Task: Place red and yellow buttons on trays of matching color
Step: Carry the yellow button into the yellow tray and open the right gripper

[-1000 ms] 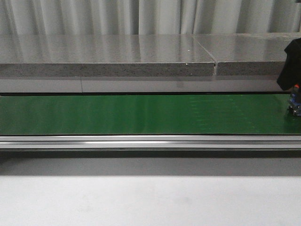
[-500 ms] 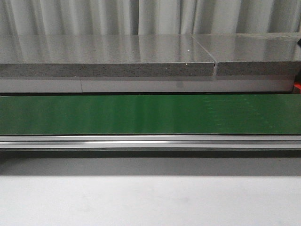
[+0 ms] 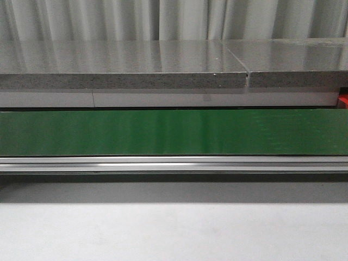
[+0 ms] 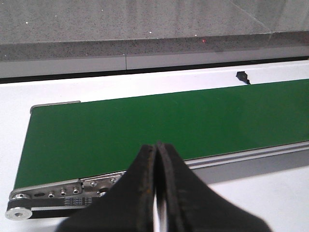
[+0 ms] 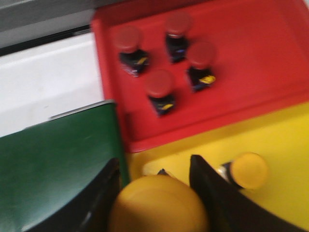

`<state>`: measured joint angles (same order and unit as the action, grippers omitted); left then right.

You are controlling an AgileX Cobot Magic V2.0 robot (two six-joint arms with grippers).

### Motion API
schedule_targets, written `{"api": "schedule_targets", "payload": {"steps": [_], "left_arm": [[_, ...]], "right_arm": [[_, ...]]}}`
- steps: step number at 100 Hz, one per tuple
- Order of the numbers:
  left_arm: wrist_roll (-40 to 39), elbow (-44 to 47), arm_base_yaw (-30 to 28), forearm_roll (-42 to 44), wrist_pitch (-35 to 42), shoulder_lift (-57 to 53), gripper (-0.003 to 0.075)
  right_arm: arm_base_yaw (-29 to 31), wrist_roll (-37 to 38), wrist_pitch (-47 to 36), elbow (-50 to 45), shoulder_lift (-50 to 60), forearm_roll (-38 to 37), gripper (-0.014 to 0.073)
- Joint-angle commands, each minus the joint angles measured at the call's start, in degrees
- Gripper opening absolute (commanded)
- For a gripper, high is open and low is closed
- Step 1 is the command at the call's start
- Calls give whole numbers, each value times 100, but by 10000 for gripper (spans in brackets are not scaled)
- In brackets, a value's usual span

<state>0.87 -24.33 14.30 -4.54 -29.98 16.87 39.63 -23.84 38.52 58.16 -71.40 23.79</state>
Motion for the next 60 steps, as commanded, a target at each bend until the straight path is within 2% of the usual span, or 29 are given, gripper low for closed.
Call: {"api": "schedule_targets", "payload": {"steps": [1, 10, 22, 41, 60], "left_arm": [[-13, -142, 39, -66, 478, 54, -19], [-13, -142, 39, -66, 478, 54, -19], [-13, -142, 39, -66, 478, 54, -19], [-13, -142, 39, -66, 478, 54, -19], [-13, -142, 39, -66, 478, 54, -19]], "right_arm": [[554, 358, -316, 189, 174, 86, 183], [930, 576, -417, 189, 174, 86, 183], [1147, 646, -660, 71, 170, 64, 183], [1225, 653, -1257, -573, 170, 13, 183], [1225, 653, -2264, -1483, 162, -4, 183]]}}
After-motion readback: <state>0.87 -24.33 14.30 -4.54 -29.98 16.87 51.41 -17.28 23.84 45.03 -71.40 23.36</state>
